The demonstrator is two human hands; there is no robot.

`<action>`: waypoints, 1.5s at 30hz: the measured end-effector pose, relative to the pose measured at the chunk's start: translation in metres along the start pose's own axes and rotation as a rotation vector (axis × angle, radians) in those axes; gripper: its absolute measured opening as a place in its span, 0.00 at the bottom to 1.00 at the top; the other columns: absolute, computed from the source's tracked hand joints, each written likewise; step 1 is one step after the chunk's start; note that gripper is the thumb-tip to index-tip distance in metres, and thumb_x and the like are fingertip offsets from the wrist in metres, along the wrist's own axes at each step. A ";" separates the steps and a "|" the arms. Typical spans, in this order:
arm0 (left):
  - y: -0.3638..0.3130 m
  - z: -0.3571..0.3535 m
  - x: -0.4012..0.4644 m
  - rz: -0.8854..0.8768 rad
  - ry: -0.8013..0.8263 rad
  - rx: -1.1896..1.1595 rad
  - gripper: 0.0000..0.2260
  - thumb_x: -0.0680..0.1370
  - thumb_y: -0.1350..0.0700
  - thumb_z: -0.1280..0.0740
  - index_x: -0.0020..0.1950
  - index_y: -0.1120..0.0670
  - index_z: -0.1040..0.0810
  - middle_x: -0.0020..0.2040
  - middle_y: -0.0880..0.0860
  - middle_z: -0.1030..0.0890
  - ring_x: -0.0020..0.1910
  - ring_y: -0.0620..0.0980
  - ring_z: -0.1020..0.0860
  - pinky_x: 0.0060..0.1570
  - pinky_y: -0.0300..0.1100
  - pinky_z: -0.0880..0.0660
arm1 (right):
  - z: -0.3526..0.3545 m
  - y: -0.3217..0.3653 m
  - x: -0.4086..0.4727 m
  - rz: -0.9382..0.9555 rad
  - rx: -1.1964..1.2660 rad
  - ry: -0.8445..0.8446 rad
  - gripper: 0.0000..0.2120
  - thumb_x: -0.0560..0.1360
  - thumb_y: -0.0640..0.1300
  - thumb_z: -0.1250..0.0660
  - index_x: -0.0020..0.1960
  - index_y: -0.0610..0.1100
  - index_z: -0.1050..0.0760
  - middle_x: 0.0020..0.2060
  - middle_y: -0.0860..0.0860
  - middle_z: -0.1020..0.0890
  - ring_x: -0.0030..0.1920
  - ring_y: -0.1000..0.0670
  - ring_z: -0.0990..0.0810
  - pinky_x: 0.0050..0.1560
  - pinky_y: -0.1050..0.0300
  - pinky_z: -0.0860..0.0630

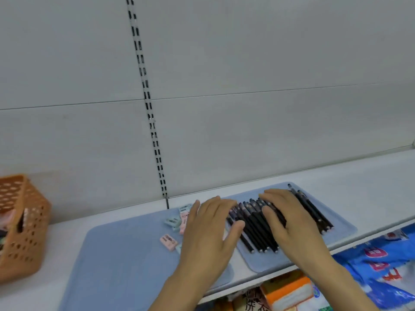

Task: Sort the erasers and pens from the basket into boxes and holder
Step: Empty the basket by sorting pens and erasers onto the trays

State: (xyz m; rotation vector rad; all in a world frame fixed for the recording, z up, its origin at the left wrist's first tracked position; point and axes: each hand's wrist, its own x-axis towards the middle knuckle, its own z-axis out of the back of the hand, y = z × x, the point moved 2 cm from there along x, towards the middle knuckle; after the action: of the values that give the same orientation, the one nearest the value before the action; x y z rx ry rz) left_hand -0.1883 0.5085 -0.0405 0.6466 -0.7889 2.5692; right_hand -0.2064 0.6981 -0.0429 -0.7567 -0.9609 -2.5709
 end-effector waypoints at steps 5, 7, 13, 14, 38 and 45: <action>0.059 0.089 -0.043 0.040 -0.227 0.026 0.16 0.80 0.41 0.42 0.64 0.43 0.26 0.58 0.39 0.23 0.59 0.38 0.28 0.62 0.36 0.35 | -0.060 0.095 0.000 0.115 0.221 0.005 0.13 0.78 0.48 0.41 0.59 0.52 0.23 0.56 0.60 0.24 0.57 0.57 0.23 0.53 0.63 0.26; 0.078 0.125 -0.063 0.066 -0.282 0.033 0.15 0.80 0.42 0.42 0.63 0.43 0.25 0.57 0.39 0.22 0.58 0.38 0.27 0.60 0.33 0.35 | -0.084 0.136 0.003 0.144 0.294 0.029 0.11 0.78 0.48 0.40 0.56 0.53 0.22 0.54 0.61 0.23 0.55 0.57 0.23 0.53 0.65 0.27; 0.142 0.234 -0.129 0.145 -0.375 0.108 0.14 0.80 0.43 0.41 0.61 0.45 0.23 0.52 0.38 0.22 0.52 0.37 0.26 0.55 0.39 0.28 | -0.157 0.269 0.015 0.332 0.401 0.160 0.09 0.77 0.44 0.37 0.51 0.51 0.19 0.47 0.61 0.20 0.51 0.58 0.22 0.47 0.74 0.32; 0.155 0.250 -0.140 0.169 -0.386 0.121 0.13 0.79 0.44 0.41 0.60 0.45 0.23 0.51 0.39 0.21 0.51 0.38 0.25 0.53 0.41 0.27 | -0.169 0.289 0.016 0.373 0.409 0.186 0.09 0.76 0.43 0.37 0.51 0.50 0.19 0.46 0.62 0.20 0.50 0.59 0.22 0.46 0.74 0.32; 0.348 0.354 -0.111 0.374 0.320 0.285 0.20 0.74 0.53 0.27 0.65 0.45 0.23 0.61 0.47 0.21 0.59 0.48 0.23 0.58 0.45 0.25 | -0.310 0.437 0.043 0.372 -0.310 0.701 0.15 0.75 0.51 0.31 0.60 0.49 0.26 0.56 0.50 0.24 0.52 0.49 0.24 0.45 0.58 0.27; 0.348 0.357 -0.109 0.387 0.274 0.281 0.17 0.74 0.56 0.28 0.63 0.46 0.21 0.59 0.48 0.20 0.56 0.50 0.22 0.57 0.49 0.24 | -0.314 0.431 0.047 0.280 -0.200 0.753 0.10 0.73 0.48 0.27 0.44 0.48 0.29 0.49 0.51 0.24 0.47 0.50 0.23 0.48 0.54 0.22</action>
State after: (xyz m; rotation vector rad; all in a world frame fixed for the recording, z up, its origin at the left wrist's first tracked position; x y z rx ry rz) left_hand -0.1505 0.0030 0.0169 0.2185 -0.5043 3.0687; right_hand -0.1727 0.1657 0.0066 0.0681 -0.3343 -2.3970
